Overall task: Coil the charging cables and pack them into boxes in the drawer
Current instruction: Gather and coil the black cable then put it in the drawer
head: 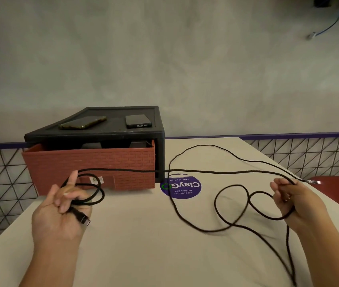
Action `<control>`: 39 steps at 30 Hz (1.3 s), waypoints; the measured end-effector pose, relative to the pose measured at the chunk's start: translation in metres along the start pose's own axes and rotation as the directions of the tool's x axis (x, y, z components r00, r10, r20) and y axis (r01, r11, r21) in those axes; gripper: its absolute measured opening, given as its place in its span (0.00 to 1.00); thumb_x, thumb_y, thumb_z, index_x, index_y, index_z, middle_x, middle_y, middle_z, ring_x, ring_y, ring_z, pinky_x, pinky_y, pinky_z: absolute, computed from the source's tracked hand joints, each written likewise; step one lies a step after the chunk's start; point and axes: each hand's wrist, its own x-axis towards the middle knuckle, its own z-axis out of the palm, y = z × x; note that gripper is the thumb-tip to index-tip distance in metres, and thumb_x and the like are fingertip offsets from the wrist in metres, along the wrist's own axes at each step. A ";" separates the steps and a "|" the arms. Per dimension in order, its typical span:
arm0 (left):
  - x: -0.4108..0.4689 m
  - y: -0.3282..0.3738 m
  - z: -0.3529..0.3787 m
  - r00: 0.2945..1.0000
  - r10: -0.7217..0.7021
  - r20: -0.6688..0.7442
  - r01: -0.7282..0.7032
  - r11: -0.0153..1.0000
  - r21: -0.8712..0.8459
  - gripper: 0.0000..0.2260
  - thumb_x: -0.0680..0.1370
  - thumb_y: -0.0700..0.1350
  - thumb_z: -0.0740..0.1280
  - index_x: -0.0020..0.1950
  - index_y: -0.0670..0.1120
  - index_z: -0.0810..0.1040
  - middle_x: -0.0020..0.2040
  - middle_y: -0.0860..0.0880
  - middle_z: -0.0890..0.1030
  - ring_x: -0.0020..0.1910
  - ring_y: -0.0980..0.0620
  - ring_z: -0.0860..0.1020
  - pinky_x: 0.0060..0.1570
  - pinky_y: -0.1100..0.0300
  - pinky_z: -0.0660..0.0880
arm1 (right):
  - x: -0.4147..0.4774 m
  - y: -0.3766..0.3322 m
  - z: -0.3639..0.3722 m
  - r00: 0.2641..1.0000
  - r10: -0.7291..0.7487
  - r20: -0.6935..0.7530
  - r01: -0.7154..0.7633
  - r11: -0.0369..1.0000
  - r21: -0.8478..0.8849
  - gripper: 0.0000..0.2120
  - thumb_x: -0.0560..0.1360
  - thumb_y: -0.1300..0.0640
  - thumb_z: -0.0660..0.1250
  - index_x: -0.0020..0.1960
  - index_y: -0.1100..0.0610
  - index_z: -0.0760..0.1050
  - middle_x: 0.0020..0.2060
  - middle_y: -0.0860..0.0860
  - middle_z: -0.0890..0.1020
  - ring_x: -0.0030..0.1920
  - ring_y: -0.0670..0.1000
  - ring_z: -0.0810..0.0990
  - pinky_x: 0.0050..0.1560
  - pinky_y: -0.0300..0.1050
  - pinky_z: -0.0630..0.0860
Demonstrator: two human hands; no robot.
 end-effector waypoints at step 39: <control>-0.059 -0.092 0.007 0.732 -0.681 0.000 0.459 0.494 0.739 0.14 0.74 0.48 0.65 0.32 0.43 0.79 0.24 0.50 0.64 0.21 0.54 0.65 0.42 0.52 0.71 | -0.103 0.067 0.091 0.659 -0.089 0.747 0.731 0.312 -0.607 0.12 0.79 0.59 0.56 0.59 0.49 0.73 0.28 0.42 0.75 0.32 0.43 0.73 0.34 0.35 0.67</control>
